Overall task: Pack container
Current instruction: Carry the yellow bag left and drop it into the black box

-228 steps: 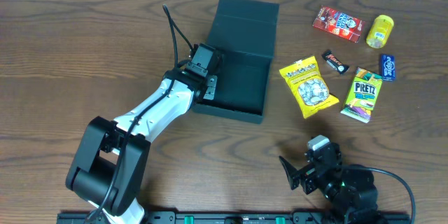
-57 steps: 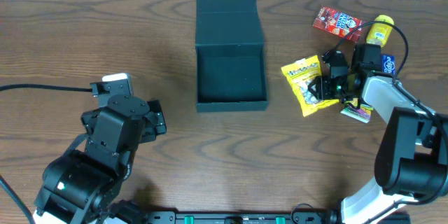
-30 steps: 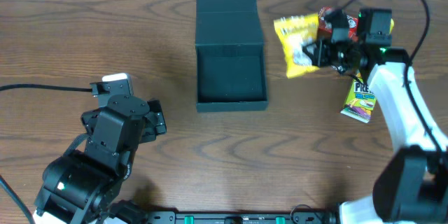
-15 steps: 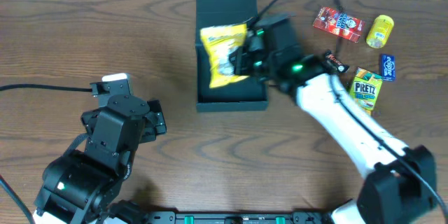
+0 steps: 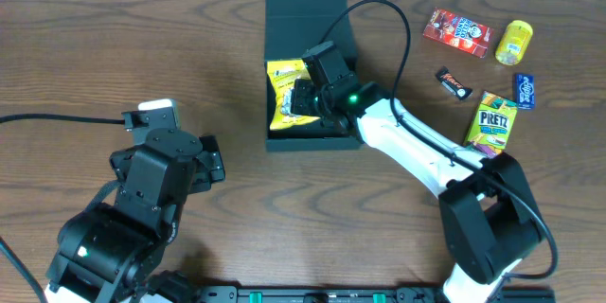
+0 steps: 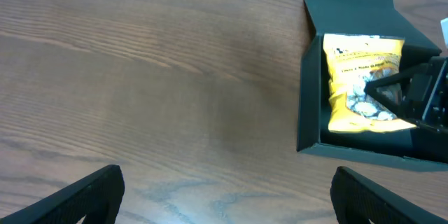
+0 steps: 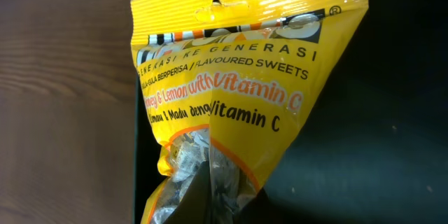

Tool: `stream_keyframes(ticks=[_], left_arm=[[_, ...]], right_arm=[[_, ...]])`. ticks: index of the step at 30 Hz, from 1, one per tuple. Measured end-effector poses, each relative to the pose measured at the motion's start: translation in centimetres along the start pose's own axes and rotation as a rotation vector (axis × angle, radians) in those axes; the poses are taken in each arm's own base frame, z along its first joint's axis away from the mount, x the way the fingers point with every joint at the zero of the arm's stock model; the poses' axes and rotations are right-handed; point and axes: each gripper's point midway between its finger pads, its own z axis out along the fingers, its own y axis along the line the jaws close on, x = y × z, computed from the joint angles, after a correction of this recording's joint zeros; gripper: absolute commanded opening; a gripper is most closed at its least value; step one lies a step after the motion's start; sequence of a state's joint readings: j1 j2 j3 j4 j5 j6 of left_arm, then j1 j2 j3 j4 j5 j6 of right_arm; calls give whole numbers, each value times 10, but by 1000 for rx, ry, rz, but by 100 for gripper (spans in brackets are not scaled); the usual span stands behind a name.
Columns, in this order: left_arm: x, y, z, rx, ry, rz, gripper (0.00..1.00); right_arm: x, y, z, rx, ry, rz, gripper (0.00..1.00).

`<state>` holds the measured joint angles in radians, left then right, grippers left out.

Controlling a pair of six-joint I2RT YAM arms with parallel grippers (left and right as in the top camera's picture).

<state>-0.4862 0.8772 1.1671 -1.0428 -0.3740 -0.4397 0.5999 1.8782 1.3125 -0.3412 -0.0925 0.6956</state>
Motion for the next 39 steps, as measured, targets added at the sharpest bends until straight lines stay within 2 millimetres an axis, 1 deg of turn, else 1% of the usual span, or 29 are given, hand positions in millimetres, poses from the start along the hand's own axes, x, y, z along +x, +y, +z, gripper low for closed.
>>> stream_keyframes(ticks=[2,3,4,5,6,7,12,14,15,17,18,20,22,24,25,26,27,29,31,34,39], left_arm=[[0,0,0,0,0,0,95],[0,0,0,0,0,0,95],[0,0,0,0,0,0,95],[0,0,0,0,0,0,95],[0,0,0,0,0,0,96],[0,0,0,0,0,0,95],[0,0,0,0,0,0,95],[0,0,0,0,0,0,95],[0,0,0,0,0,0,95],[0,0,0,0,0,0,95],[0,0,0,0,0,0,96],[0,0,0,0,0,0,95],[0,0,0,0,0,0,95],[0,0,0,-1,1,0,96],[0,0,0,0,0,0,95],[0,0,0,-1,1,0,95],[0,0,0,-1,1,0,95],[0,0,0,-1,1,0,95],[0,0,0,0,0,0,95],[0,0,0,0,1,0,95],[0,0,0,0,0,0,95]], right_arm=[[-1,0,1,1,-5,9,53],[-1,0,1,-1,-7,8,76],[-1,0,1,-2,-7,8,88],[-1,0,1,-2,-6,8,96],[-1,1,1,-3,-6,8,98],[-1,1,1,-3,-6,8,99],[-3,0,0,-8,-5,8,99],[-7,1,-6,-18,-12,7,99],[-12,0,-13,-24,-23,5,99],[-24,0,-32,-34,-54,-5,99],[-33,0,-46,-38,-79,-14,99],[-50,-4,-79,-36,-139,-27,99],[-62,-16,-114,-2,-191,-27,99],[-72,-38,-146,58,-238,-6,99],[-74,-53,-159,100,-251,14,99],[-76,-66,-168,136,-259,29,99],[-76,-90,-180,202,-260,65,99],[-73,-121,-190,288,-245,111,99],[-64,-160,-200,396,-201,184,99],[-54,-204,-216,515,-171,272,99],[-50,-257,-234,626,-172,394,99]])
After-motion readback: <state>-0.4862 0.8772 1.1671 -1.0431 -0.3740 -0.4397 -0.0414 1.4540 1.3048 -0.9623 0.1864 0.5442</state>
